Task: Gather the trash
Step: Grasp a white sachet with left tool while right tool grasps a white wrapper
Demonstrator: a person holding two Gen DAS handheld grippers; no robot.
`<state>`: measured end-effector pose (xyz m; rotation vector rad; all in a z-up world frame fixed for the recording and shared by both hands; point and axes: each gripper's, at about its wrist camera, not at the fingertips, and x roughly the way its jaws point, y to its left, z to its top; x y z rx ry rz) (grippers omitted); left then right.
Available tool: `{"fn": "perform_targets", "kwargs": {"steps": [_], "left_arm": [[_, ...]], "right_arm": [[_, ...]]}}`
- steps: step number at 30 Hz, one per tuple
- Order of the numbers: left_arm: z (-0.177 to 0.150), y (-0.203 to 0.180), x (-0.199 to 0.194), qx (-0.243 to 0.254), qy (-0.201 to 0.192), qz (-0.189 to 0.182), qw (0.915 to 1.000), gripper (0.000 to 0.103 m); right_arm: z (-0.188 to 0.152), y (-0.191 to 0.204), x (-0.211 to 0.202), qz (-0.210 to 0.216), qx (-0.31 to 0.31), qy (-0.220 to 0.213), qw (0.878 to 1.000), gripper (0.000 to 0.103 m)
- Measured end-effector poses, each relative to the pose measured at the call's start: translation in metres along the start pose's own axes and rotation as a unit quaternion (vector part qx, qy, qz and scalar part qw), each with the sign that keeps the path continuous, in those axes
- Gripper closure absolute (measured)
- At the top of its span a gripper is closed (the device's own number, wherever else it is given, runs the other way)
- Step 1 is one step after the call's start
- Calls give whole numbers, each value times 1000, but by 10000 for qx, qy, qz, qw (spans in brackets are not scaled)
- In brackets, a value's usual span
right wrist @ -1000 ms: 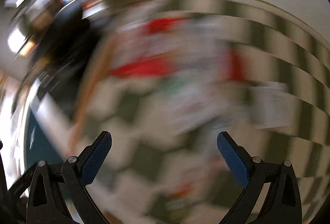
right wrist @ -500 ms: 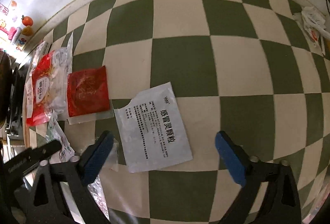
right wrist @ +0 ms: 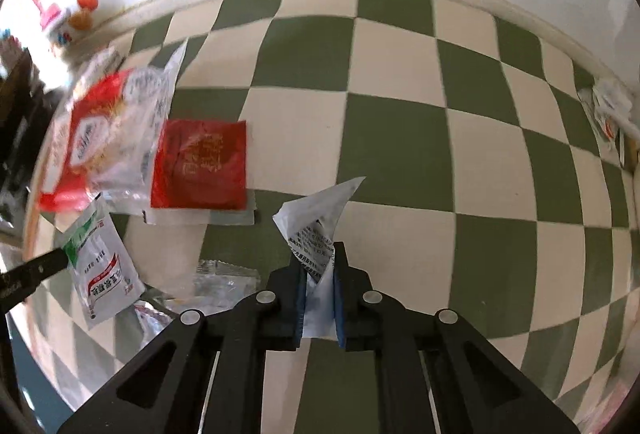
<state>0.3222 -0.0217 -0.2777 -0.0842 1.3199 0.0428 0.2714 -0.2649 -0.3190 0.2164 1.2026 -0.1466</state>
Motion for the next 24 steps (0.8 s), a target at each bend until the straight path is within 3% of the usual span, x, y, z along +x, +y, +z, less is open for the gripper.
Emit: {"fn": "perform_targets", "kwargs": {"steps": [3, 8, 16, 18, 20, 22, 23, 24], "left_arm": [[1, 17, -22, -113, -205, -42, 9997, 103], [-26, 45, -62, -353, -568, -71, 9977, 103], [-38, 122, -92, -962, -838, -145, 9917, 103], [-42, 141, -85, -1260, -692, -448, 9886, 103], [-43, 153, -69, -1618, -505, -1032, 9801, 103], [-35, 149, -50, -1642, -283, -1377, 9764, 99], [-28, 142, -36, -1578, -193, -1504, 9758, 91], [-22, 133, -25, -1448, -115, -1631, 9759, 71]], "right_arm": [[1, -6, -25, 257, 122, -138, 9995, 91], [19, 7, -64, 706, 48, -306, 9970, 92], [12, 80, -103, 1392, -329, -406, 9889, 92], [6, 96, -106, 1418, -445, -399, 9881, 92], [1, 109, -100, 1391, -515, -319, 9884, 92], [0, 111, -92, 1291, -455, -306, 9901, 92], [1, 109, -87, 1211, -431, -311, 9912, 92], [2, 105, -81, 1129, -367, -312, 9924, 92]]}}
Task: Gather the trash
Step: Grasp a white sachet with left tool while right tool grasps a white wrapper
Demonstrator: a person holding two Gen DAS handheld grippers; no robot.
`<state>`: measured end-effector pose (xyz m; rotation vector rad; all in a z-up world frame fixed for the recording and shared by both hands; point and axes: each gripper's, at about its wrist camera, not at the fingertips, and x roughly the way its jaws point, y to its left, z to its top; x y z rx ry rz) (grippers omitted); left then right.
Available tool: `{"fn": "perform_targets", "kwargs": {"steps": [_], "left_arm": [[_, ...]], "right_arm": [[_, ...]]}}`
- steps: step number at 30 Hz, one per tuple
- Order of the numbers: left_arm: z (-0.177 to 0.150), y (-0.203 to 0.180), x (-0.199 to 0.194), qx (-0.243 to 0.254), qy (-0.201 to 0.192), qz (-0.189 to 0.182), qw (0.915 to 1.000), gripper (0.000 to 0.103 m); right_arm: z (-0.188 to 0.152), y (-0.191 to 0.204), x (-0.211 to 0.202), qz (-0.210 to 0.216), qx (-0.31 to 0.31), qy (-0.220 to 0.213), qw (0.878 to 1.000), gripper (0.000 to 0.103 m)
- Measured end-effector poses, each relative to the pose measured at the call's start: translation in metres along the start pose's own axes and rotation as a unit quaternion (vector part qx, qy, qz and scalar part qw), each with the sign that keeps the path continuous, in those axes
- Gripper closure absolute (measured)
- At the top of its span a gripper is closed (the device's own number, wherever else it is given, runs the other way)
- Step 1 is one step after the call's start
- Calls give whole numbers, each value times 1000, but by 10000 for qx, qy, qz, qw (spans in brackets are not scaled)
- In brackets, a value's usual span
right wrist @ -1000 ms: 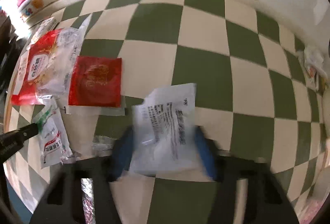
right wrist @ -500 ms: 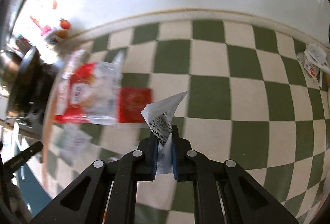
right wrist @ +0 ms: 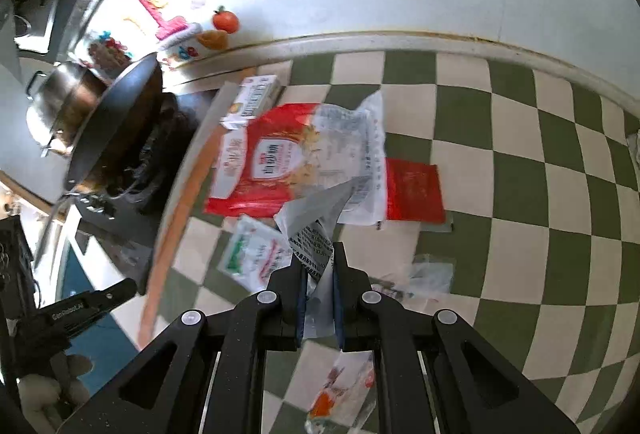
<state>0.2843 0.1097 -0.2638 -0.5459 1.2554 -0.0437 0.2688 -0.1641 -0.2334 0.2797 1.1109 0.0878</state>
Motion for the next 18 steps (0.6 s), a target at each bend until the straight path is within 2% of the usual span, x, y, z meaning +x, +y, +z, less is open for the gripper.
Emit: {"fn": "perform_targets", "kwargs": {"steps": [1, 2, 4, 5, 6, 7, 9, 12, 13, 14, 15, 18], "left_arm": [[4, -7, 16, 132, 151, -82, 9998, 59], [7, -17, 35, 313, 284, -137, 9990, 53], [10, -33, 62, 633, 531, -166, 9964, 50], [10, -39, 73, 764, 633, -51, 9951, 49], [9, -44, 83, 895, 734, 40, 9933, 44], [9, -56, 82, 1172, 475, 99, 9919, 39], [9, -70, 92, 1430, 601, 427, 9870, 37], [2, -91, 100, 1851, 432, 760, 9788, 39], [-1, -97, 103, 2013, 371, 928, 9744, 46], [-5, -104, 104, 2227, 270, 1189, 9672, 80], [-6, -107, 104, 2339, 254, 1300, 9632, 103], [-4, -105, 102, 2191, 352, 1204, 9676, 103]], "right_arm": [[2, -8, 6, -87, 77, 8, 9999, 92], [5, -15, 11, -165, 138, 22, 9998, 92], [9, -32, 17, -301, 299, 2, 9991, 92], [11, -39, 18, -376, 332, -14, 9987, 92], [13, -48, 20, -446, 390, -43, 9982, 92], [14, -57, 21, -486, 473, -56, 9977, 92], [15, -74, 24, -586, 640, -54, 9962, 92], [15, -97, 31, -680, 922, 2, 9934, 92], [14, -104, 33, -710, 999, 18, 9925, 92], [13, -109, 34, -733, 1056, 43, 9917, 92], [13, -112, 35, -746, 1088, 56, 9912, 92], [13, -116, 35, -761, 1096, 77, 9910, 92]]}}
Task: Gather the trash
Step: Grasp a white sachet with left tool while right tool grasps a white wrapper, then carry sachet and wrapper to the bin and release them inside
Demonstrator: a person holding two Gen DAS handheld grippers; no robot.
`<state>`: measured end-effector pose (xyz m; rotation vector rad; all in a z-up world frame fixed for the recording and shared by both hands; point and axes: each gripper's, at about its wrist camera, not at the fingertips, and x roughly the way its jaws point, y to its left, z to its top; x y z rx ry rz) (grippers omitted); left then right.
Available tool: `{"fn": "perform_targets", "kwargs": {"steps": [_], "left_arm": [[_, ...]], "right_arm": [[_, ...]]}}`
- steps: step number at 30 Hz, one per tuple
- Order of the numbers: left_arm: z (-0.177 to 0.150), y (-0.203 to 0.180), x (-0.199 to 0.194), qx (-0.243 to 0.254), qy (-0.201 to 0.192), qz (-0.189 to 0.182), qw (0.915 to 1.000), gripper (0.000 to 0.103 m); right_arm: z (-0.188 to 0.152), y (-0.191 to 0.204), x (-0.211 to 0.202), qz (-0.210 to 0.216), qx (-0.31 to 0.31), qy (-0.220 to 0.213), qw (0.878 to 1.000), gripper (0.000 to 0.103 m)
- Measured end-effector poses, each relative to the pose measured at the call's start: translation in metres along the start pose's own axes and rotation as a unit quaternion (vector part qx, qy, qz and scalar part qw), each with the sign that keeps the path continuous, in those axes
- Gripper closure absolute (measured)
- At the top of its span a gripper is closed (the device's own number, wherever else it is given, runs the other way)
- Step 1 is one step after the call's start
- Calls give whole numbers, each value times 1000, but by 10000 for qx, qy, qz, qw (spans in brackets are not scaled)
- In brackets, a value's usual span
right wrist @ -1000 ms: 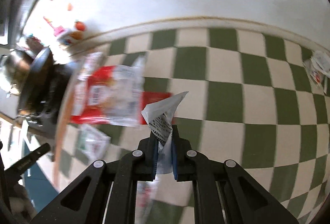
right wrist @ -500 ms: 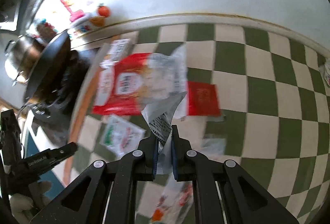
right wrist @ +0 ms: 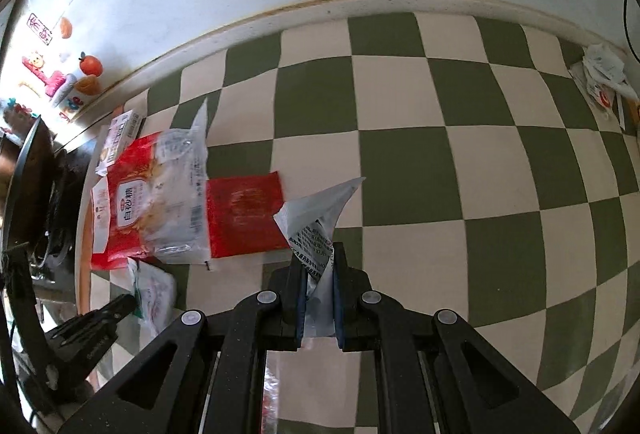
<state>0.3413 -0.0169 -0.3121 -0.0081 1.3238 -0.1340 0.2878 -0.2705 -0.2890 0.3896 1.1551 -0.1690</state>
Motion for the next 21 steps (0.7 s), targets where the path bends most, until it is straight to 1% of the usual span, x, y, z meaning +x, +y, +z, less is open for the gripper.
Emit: {"fn": "perform_targets", "kwargs": {"steps": [1, 3, 8, 9, 11, 16, 18, 21], "left_arm": [[0, 2, -4, -48, -46, 16, 10000, 103], [-2, 6, -16, -173, -152, -66, 9997, 103], [-11, 18, -63, -433, -552, -213, 9973, 103], [-10, 20, -67, -500, -594, -243, 9967, 103], [-13, 30, -84, -632, -724, -282, 9950, 103], [-35, 72, -125, -927, -1102, -63, 9896, 103], [-49, 91, -138, -1114, -1220, 68, 9862, 103], [-79, 125, -160, -1452, -1376, 317, 9793, 103]], "right_arm": [[1, 0, -1, 13, -4, 5, 10000, 92], [2, 2, -5, 61, -43, -8, 10000, 92], [6, 12, -19, 200, -156, -97, 9996, 92], [7, 15, -22, 234, -182, -119, 9995, 92], [9, 21, -27, 330, -218, -153, 9991, 92], [6, 52, -41, 659, -512, -169, 9964, 92], [0, 73, -47, 845, -713, -132, 9938, 92], [-19, 114, -53, 1165, -1146, -9, 9865, 92]]}}
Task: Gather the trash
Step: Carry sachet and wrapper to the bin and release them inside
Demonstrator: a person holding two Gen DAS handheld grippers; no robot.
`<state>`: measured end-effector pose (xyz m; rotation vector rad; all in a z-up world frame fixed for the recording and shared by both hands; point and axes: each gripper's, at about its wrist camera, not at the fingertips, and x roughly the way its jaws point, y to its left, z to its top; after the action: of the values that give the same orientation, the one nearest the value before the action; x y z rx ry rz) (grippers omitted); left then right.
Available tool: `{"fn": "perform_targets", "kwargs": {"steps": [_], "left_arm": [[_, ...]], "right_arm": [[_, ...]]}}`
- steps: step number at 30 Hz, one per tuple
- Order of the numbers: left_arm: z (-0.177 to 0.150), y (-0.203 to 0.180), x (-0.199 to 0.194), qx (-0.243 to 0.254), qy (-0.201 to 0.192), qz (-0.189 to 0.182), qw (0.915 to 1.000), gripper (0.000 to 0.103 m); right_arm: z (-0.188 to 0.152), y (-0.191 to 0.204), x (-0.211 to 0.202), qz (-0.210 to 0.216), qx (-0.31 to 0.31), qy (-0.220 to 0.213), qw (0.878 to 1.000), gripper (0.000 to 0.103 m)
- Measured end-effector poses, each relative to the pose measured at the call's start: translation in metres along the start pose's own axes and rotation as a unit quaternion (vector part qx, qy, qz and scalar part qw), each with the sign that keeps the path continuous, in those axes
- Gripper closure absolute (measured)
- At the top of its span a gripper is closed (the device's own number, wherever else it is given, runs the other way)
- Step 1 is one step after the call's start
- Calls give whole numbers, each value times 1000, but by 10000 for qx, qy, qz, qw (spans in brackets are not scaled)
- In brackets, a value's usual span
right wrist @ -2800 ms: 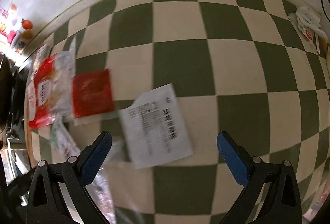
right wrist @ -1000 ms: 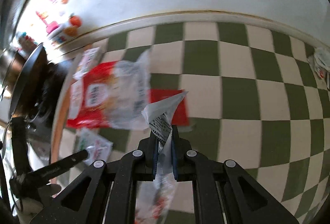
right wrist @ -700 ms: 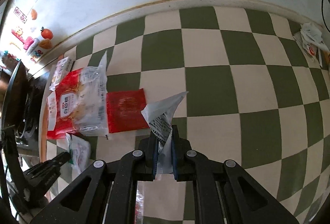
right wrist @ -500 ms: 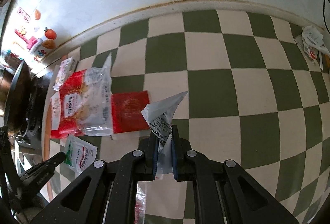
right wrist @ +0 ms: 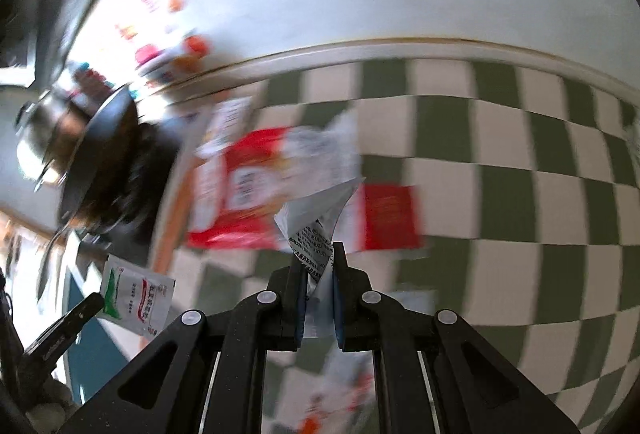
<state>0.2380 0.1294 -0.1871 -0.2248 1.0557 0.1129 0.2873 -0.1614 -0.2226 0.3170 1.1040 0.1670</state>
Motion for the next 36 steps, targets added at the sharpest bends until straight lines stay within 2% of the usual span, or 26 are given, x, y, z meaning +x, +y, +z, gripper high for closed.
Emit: {"fn": "perform_targets", "kwargs": {"steps": [4, 8, 12, 14, 17, 19, 21, 24, 25, 27, 29, 31, 33, 36], "left_arm": [[-31, 74, -32, -630, -132, 390, 9972, 103], [-86, 165, -60, -1481, -141, 855, 9852, 103], [-160, 253, -68, -2334, 72, 1271, 9640, 103], [-206, 299, -56, -2843, 261, 1395, 9482, 103], [-270, 356, -21, -3468, 542, 1417, 9256, 103], [-313, 391, 16, -3779, 725, 1388, 9125, 103], [-345, 416, 55, -3987, 872, 1324, 9033, 103], [-400, 454, 132, -4227, 1121, 1198, 8913, 103], [-423, 469, 166, -4321, 1240, 1156, 8857, 103], [-454, 487, 208, -4489, 1392, 1062, 8763, 103], [-487, 503, 252, -4617, 1551, 1010, 8675, 103], [-513, 513, 288, -4670, 1681, 926, 8632, 103], [-528, 520, 305, -4667, 1748, 918, 8621, 103], [-544, 527, 323, -4664, 1753, 914, 8622, 102]], "right_arm": [[-27, 83, 17, 554, -701, 365, 9953, 92], [-83, 181, 43, 1115, -1537, 831, 9783, 92], [-167, 266, 79, 1572, -2360, 1377, 9490, 92], [-223, 304, 109, 1688, -2728, 1696, 9318, 92], [-296, 337, 162, 1662, -3003, 2191, 9133, 92], [-339, 349, 198, 1583, -3147, 2403, 9045, 92], [-388, 356, 246, 1486, -3281, 2578, 8965, 92], [-459, 353, 338, 1434, -3258, 2961, 8863, 92], [-476, 351, 362, 1429, -3280, 3010, 8840, 92], [-519, 343, 424, 1516, -3343, 3201, 8734, 92], [-550, 337, 468, 1584, -3413, 3324, 8648, 92], [-580, 328, 511, 1616, -3573, 3417, 8541, 92], [-602, 322, 542, 1611, -3717, 3526, 8435, 92], [-630, 317, 569, 1501, -4008, 3623, 8280, 91]]}}
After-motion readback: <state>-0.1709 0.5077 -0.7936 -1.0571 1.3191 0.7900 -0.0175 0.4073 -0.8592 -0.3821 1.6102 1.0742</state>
